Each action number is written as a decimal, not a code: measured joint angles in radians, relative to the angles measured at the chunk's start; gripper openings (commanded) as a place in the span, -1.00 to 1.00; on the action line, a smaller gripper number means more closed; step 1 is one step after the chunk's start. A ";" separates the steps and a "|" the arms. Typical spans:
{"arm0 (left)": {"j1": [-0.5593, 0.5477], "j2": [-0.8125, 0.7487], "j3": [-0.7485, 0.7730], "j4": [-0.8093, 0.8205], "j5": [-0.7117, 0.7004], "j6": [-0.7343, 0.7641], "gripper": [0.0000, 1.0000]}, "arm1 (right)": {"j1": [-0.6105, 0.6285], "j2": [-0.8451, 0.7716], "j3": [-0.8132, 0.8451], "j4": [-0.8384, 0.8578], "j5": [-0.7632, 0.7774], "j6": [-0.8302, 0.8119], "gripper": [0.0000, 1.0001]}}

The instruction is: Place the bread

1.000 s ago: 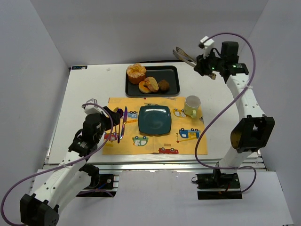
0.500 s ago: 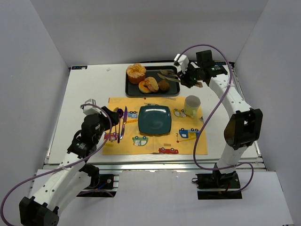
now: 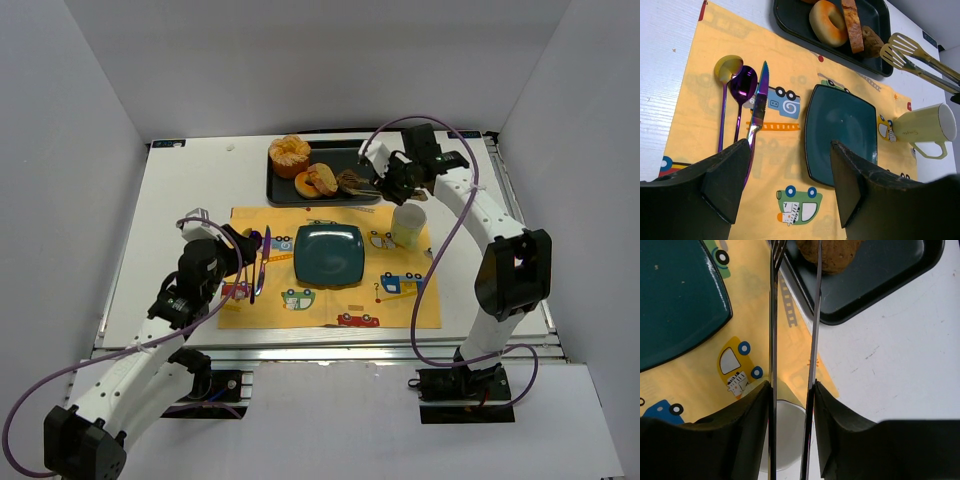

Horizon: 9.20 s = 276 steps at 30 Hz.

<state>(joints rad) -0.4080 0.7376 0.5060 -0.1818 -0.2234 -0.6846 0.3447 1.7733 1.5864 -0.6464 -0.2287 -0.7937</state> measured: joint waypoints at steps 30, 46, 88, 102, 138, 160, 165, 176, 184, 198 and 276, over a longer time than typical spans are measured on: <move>0.000 0.035 0.000 0.033 0.000 -0.003 0.50 | 0.032 0.055 -0.066 0.143 0.143 -0.055 -0.16; 0.000 0.043 0.000 0.032 0.000 0.004 0.50 | 0.035 -0.053 -0.177 0.242 0.166 -0.055 -1.00; 0.000 0.037 0.024 0.032 -0.001 0.014 0.50 | 0.089 -0.629 -0.620 0.002 -0.195 -0.057 -0.04; 0.000 0.040 0.024 0.032 0.000 0.014 0.50 | 0.062 -0.488 -0.444 0.107 -0.129 -0.016 -0.52; 0.000 0.034 0.011 0.075 0.000 -0.019 0.50 | -0.021 -0.014 -0.219 0.260 0.167 -0.639 -0.09; 0.000 0.043 0.011 0.085 0.002 -0.019 0.50 | -0.010 0.083 -0.172 0.311 0.181 -0.690 -0.93; 0.000 0.043 0.011 0.085 0.002 -0.019 0.50 | -0.010 0.048 -0.172 0.297 0.138 -0.628 -0.97; 0.000 0.042 0.011 0.084 0.002 -0.019 0.50 | -0.007 -0.408 -0.266 0.116 -0.098 -0.410 -0.87; 0.000 0.045 0.011 0.082 0.006 -0.019 0.50 | -0.002 -0.549 -0.492 -0.014 -0.185 -0.237 -0.77; 0.000 0.050 0.011 0.084 0.021 -0.023 0.50 | -0.002 -0.584 -0.591 -0.048 -0.194 -0.135 -0.30; 0.000 0.018 0.011 0.086 0.024 -0.031 0.50 | -0.637 -0.148 -0.760 0.617 0.032 0.564 0.78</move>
<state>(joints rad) -0.4080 0.7559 0.5167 -0.0956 -0.1989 -0.7151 -0.2928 1.6249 0.8268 -0.0292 -0.1967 -0.2295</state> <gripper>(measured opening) 0.747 0.707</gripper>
